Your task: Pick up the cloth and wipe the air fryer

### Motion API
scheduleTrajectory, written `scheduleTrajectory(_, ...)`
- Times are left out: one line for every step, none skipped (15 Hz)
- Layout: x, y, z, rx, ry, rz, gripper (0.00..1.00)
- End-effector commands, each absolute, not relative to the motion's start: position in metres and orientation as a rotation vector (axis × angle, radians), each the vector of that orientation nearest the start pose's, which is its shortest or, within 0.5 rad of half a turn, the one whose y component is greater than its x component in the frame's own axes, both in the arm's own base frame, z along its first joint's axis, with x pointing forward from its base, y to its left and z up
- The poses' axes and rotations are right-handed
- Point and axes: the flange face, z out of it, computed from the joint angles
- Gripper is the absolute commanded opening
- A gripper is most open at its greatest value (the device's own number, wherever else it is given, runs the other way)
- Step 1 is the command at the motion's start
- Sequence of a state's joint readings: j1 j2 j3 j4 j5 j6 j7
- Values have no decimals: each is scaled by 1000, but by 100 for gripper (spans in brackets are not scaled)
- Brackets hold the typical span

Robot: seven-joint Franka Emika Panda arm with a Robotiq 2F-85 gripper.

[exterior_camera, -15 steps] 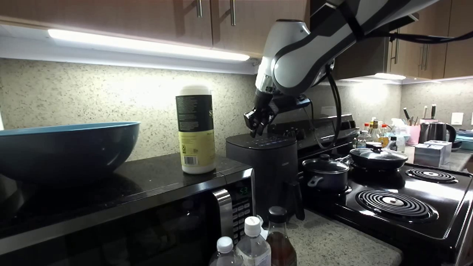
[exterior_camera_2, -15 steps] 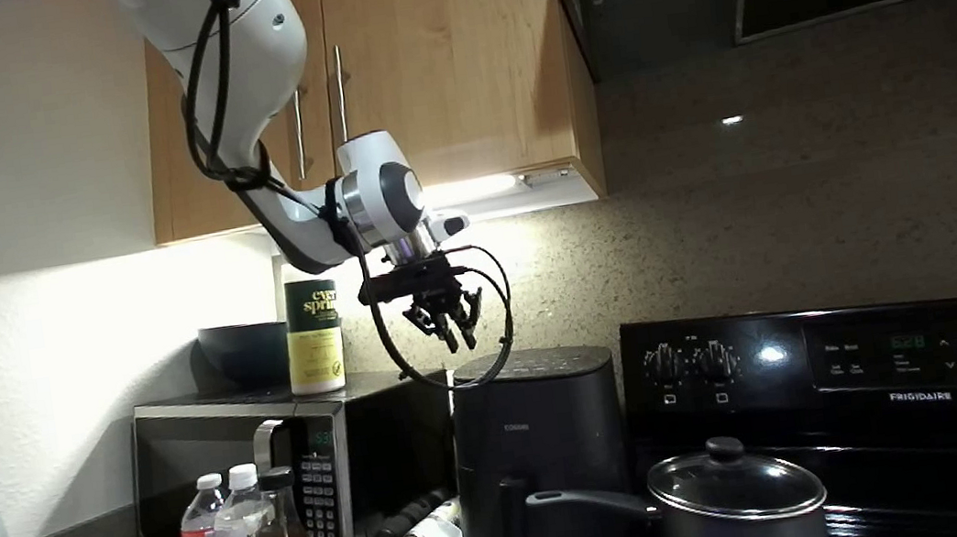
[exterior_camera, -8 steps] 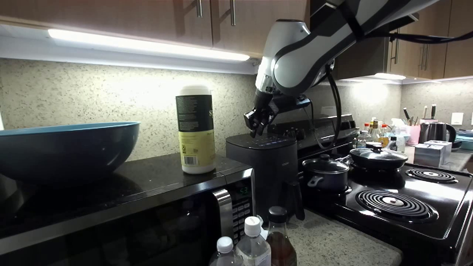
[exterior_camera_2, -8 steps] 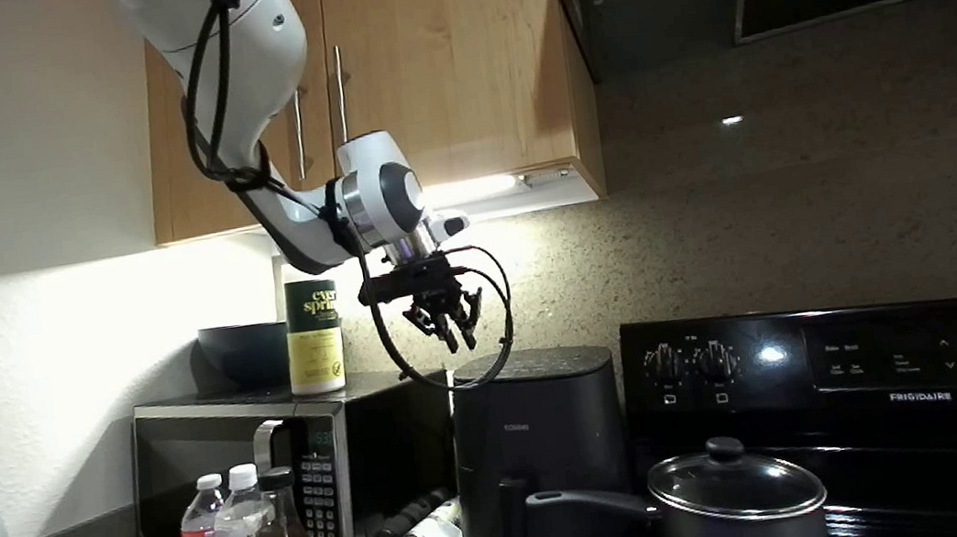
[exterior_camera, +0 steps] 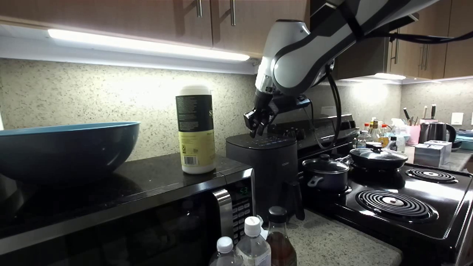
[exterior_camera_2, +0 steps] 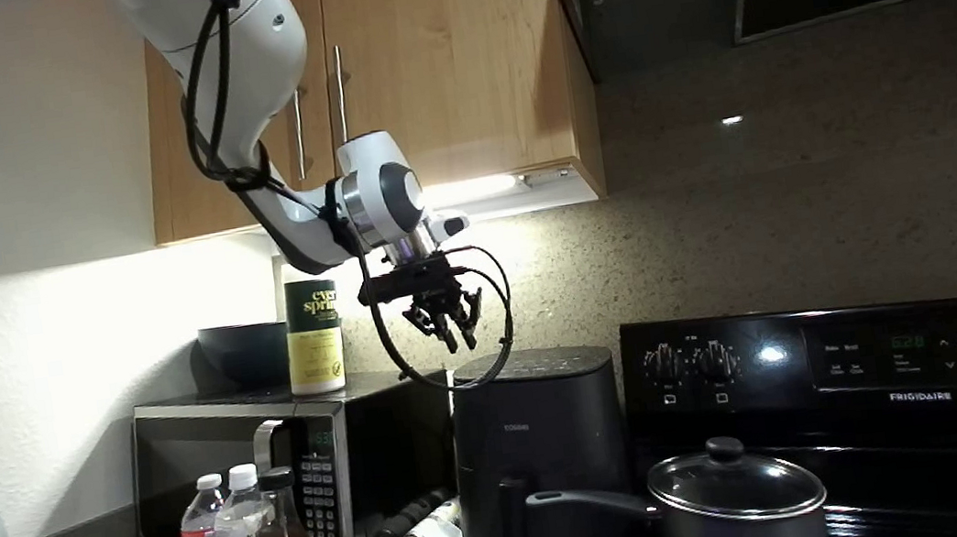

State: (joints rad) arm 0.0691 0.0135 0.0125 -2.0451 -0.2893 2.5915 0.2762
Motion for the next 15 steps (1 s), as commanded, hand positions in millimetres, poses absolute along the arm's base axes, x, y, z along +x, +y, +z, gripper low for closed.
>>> scheduleTrajectory(593, 62, 483, -3156, -77, -843, 64)
scheduleTrajectory(594, 65, 479, -3163, -91, -823, 71)
scheduleTrajectory(594, 68, 476, -3171, -100, -809, 77)
scheduleTrajectory(594, 70, 473, -3177, -107, -795, 84)
scheduleTrajectory(595, 71, 472, -3185, -101, -785, 89)
scheduleTrajectory(595, 72, 470, -3186, -105, -770, 95)
scheduleTrajectory(595, 73, 470, -3191, -102, -767, 99)
scheduleTrajectory(596, 72, 470, -3193, -93, -768, 100)
scheduleTrajectory(596, 71, 471, -3197, -81, -778, 100)
scheduleTrajectory(596, 70, 472, -3196, -75, -791, 100)
scheduleTrajectory(594, 71, 468, -3171, -76, -779, 100)
scheduleTrajectory(595, 71, 469, -3173, -77, -784, 100)
scheduleTrajectory(595, 70, 470, -3173, -77, -787, 100)
scheduleTrajectory(595, 70, 471, -3173, -77, -790, 100)
scheduleTrajectory(595, 70, 471, -3172, -76, -790, 100)
